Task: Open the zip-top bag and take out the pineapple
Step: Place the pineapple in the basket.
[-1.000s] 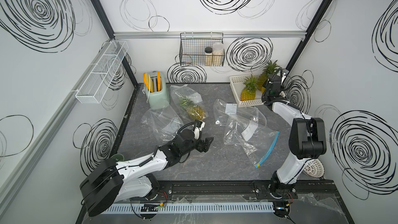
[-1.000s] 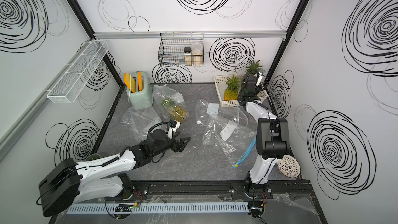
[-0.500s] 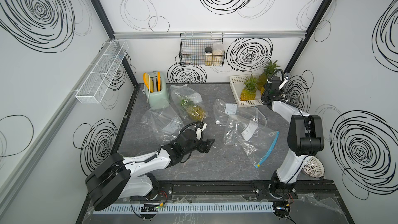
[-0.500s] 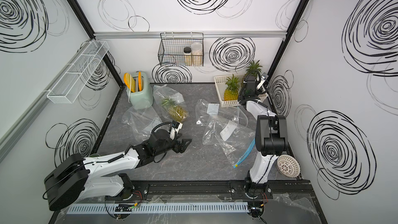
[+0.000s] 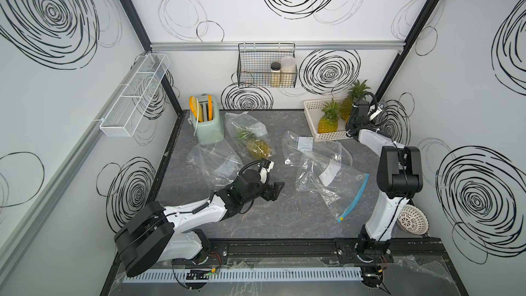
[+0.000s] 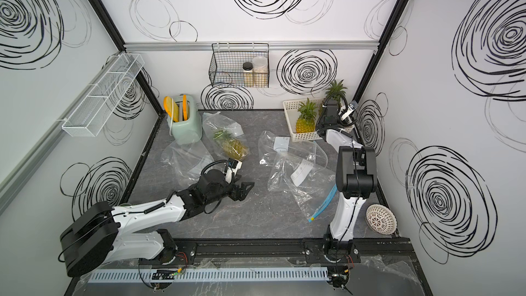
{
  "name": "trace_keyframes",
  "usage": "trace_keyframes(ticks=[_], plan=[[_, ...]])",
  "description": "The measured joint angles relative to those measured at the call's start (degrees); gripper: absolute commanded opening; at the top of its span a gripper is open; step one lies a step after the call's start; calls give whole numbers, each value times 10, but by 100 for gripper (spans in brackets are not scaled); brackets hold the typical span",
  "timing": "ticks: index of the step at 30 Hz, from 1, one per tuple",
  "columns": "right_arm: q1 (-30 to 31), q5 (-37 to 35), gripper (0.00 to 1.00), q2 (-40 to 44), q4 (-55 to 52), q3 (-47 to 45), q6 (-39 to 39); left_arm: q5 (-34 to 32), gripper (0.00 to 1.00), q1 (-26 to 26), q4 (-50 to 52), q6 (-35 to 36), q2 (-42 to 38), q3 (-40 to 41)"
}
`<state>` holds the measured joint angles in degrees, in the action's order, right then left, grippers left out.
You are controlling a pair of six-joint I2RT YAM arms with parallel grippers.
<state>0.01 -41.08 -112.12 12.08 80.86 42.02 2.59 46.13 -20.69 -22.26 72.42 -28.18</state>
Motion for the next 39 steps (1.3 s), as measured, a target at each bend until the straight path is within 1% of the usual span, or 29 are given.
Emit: trace_keyframes(ticks=[1, 2, 6, 9, 13, 16, 21, 27, 32, 39], plan=[[-1, -2, 4, -7, 2, 5, 2, 0, 83, -1, 0, 0, 1, 0], [-2, -1, 9, -12, -2, 15, 5, 0, 83, -2, 0, 0, 2, -1], [-5, 1, 29, -16, -14, 25, 12, 2, 83, -3, 0, 0, 7, -3], [-7, -1, 51, -20, -17, 29, 15, 4, 84, -5, 0, 0, 8, -3], [-8, -8, 62, -22, -17, 29, 5, 5, 83, -6, 0, 0, 11, -3], [-9, -7, 66, -21, 9, 13, -12, 10, 83, -6, -2, 0, 16, -3], [-4, -1, 75, -1, 79, -47, -46, 15, 83, -5, -4, -1, 23, -4], [4, 8, 79, 38, 126, -114, -80, 17, 82, -4, -5, -1, 23, -5], [10, 18, 80, 67, 154, -150, -101, 17, 82, 0, -5, -1, 21, -5], [12, 39, 81, 68, 174, -150, -118, 17, 82, 4, -5, -1, 13, -4]])
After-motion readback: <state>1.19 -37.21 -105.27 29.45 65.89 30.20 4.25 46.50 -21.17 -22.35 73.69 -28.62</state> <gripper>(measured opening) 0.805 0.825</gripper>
